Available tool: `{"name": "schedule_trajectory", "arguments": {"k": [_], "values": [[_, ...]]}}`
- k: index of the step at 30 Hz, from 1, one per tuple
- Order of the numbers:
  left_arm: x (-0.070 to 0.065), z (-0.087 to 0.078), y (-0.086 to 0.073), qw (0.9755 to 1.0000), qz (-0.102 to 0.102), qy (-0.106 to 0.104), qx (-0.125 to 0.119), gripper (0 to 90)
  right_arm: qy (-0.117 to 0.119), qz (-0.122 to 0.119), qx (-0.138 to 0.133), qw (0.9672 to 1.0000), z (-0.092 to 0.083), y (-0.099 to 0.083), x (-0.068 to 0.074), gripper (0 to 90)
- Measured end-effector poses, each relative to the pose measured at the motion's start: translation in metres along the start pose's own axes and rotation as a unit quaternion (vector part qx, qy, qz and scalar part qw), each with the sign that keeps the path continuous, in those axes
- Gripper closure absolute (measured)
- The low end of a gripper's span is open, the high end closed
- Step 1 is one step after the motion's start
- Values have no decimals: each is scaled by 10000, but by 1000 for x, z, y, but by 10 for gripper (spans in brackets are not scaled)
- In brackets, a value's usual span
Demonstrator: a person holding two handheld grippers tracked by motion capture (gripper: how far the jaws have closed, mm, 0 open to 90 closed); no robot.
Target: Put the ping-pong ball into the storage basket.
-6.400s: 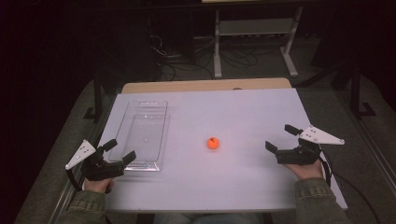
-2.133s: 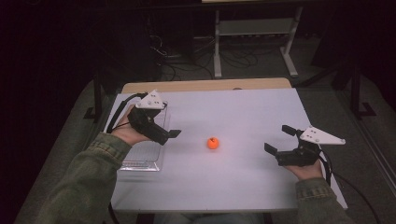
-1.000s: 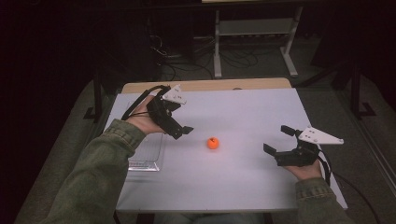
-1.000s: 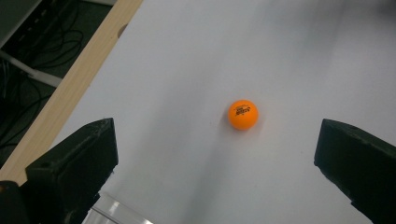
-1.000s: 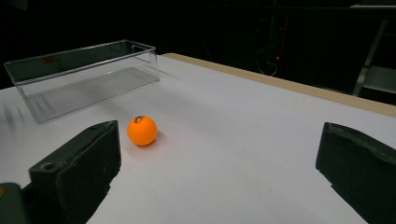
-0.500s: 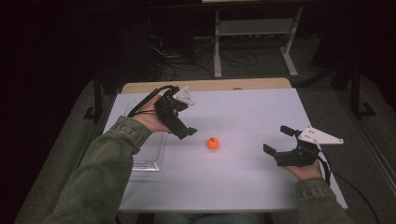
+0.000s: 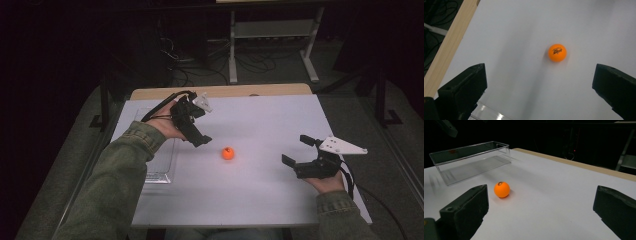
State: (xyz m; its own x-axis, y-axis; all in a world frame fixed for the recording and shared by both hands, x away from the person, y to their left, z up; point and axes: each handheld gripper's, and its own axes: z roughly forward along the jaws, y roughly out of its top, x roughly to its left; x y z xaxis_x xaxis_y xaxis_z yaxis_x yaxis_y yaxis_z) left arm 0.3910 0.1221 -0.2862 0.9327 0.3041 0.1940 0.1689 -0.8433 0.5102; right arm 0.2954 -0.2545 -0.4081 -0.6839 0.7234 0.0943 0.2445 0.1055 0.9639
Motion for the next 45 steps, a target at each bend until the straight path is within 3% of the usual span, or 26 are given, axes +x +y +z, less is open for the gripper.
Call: {"name": "schedule_trajectory", "arguments": {"k": [20,45], "values": [[2,24,10,9987,191,-229,417,0,22,-7,-8,10000,0,0,0,0],[-11,51,28,9957,590,-463,536,0,14,-8,-24,10000,-2,0,0,0]]}}
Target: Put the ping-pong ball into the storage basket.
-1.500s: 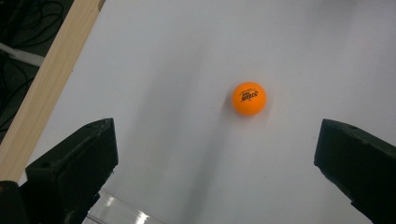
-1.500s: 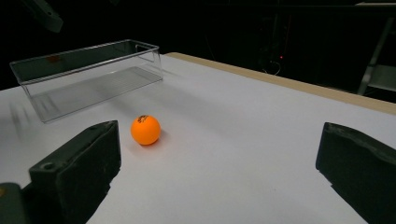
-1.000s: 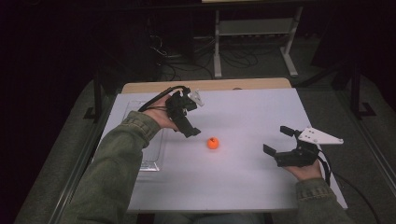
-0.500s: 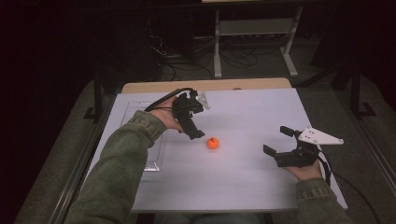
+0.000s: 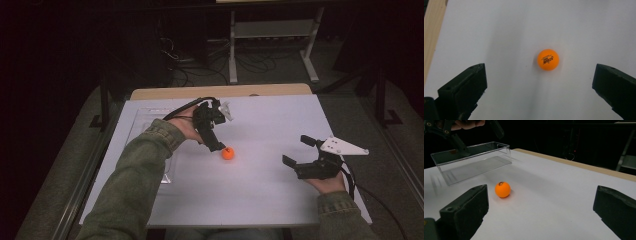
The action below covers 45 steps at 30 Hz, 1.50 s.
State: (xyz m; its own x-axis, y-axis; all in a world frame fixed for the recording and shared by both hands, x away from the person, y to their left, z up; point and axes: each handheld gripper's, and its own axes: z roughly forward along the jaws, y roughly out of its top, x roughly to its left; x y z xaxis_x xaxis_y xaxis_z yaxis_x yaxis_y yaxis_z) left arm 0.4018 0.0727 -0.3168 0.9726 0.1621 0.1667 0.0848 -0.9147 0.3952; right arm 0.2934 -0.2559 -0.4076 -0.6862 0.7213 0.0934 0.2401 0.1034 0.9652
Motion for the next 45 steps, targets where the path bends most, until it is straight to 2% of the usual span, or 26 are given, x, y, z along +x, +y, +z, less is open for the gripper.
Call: {"name": "schedule_trajectory", "arguments": {"k": [22,33,45], "values": [[-5,23,11,9997,175,-139,91,0,-1,7,-6,10000,-1,0,0,0],[-4,31,12,9996,174,-177,114,0,12,-6,6,10000,-1,0,0,0],[-6,44,16,9989,320,-264,235,0,41,-17,28,10000,-1,-1,1,0]]}}
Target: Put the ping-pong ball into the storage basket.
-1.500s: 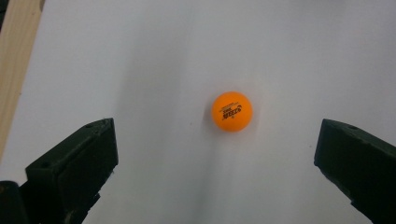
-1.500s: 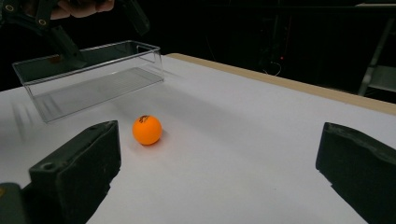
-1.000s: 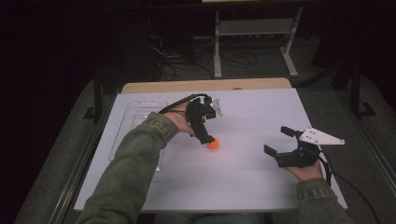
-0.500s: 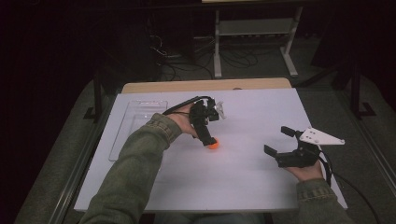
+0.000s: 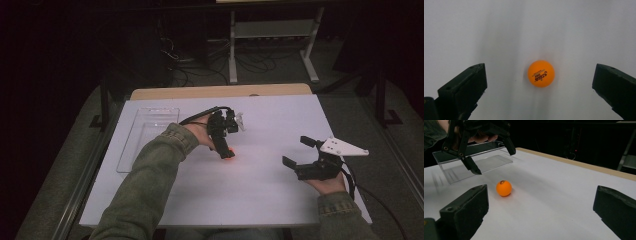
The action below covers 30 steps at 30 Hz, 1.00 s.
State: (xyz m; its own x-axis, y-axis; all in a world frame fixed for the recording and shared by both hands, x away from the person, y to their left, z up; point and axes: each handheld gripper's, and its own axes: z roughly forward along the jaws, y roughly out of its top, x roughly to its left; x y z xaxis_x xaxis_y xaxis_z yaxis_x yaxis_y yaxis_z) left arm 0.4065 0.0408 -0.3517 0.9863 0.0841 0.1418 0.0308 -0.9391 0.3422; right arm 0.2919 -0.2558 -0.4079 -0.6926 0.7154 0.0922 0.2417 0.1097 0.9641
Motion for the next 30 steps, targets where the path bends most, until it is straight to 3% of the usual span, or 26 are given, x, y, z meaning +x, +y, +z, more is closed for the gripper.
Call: {"name": "schedule_trajectory", "arguments": {"k": [30], "values": [[-2,27,6,9997,162,-157,88,0,37,-41,21,10000,-1,0,1,0]]}}
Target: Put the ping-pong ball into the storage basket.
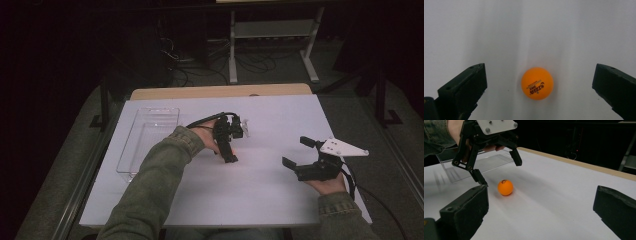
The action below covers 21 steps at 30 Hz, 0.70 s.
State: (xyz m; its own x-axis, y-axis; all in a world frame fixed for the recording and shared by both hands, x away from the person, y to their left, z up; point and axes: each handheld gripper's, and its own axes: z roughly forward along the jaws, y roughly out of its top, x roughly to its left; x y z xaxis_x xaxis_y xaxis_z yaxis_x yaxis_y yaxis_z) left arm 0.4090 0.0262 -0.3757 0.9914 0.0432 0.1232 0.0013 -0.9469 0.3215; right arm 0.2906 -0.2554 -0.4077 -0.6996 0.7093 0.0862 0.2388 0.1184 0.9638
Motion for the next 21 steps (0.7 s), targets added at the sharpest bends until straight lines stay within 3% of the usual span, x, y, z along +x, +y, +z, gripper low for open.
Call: {"name": "schedule_trajectory", "arguments": {"k": [21], "values": [[2,20,-1,9997,74,-212,135,0,3,-32,19,10000,0,0,1,0]]}}
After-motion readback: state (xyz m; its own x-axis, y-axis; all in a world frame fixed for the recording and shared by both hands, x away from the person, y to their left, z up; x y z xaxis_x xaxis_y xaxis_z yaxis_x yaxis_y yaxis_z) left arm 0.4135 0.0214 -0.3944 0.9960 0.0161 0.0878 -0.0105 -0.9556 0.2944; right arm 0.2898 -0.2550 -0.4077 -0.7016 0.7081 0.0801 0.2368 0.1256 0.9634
